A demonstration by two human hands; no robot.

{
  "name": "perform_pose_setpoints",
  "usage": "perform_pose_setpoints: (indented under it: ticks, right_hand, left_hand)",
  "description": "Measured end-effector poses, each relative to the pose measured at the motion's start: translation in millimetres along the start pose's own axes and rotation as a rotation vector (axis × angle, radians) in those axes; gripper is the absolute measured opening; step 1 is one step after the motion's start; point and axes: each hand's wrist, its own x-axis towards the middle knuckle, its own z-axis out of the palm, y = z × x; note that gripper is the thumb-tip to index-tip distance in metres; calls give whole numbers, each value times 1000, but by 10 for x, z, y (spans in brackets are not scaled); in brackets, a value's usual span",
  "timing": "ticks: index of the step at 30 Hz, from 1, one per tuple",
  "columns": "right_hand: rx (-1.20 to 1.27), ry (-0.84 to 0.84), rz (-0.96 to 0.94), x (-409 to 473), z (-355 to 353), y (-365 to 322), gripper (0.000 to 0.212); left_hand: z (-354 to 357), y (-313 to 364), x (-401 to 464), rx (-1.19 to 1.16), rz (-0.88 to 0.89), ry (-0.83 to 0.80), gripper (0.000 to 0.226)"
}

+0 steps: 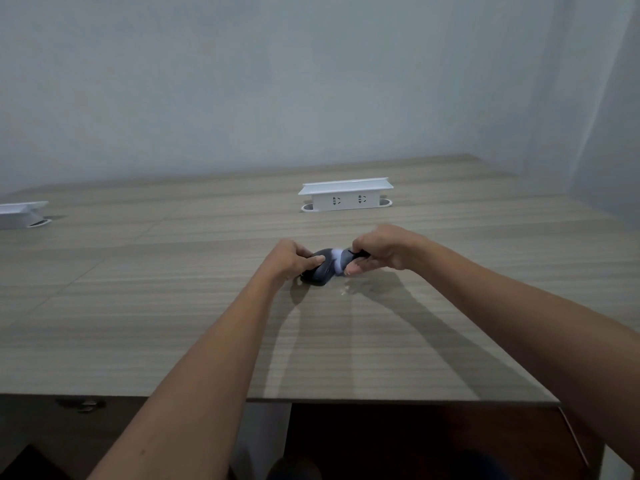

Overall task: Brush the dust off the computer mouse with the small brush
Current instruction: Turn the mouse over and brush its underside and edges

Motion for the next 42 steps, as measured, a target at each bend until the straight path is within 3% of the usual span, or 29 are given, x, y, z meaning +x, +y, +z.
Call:
perform_pose_setpoints:
  ticks: [3, 7, 9, 13, 16, 21, 28, 34, 42]
  right_hand:
    - [-34, 54, -73, 23, 31, 13, 11]
    - [-96, -75, -13, -46, 51, -52, 36]
    - [-90, -98, 2, -49, 37, -91, 26]
    - [-61, 37, -45, -17, 27, -107, 7]
    - [-69, 45, -70, -29, 64, -64, 12]
    - [-16, -128, 24, -61, 92, -64, 17]
    - [23, 59, -113, 35, 67, -18, 10]
    - [-72, -91, -59, 22, 43, -22, 21]
    - [-206, 184, -290, 205, 34, 22, 21]
  left_hand:
    - [2, -5, -12, -4, 4, 2, 31]
    - [5, -9, -7, -16, 30, 2, 31]
    - [9, -3, -8, -9, 35, 4, 31]
    - [14, -7, -11, -11, 31, 9, 32]
    - [18, -16, -16, -29, 24, 10, 32]
    - [29, -15, 1, -40, 20, 28, 32]
    - [22, 5, -26, -56, -10, 8, 30]
    - [35, 10, -31, -84, 2, 27, 31]
    - [33, 22, -68, -117, -13, 15, 34]
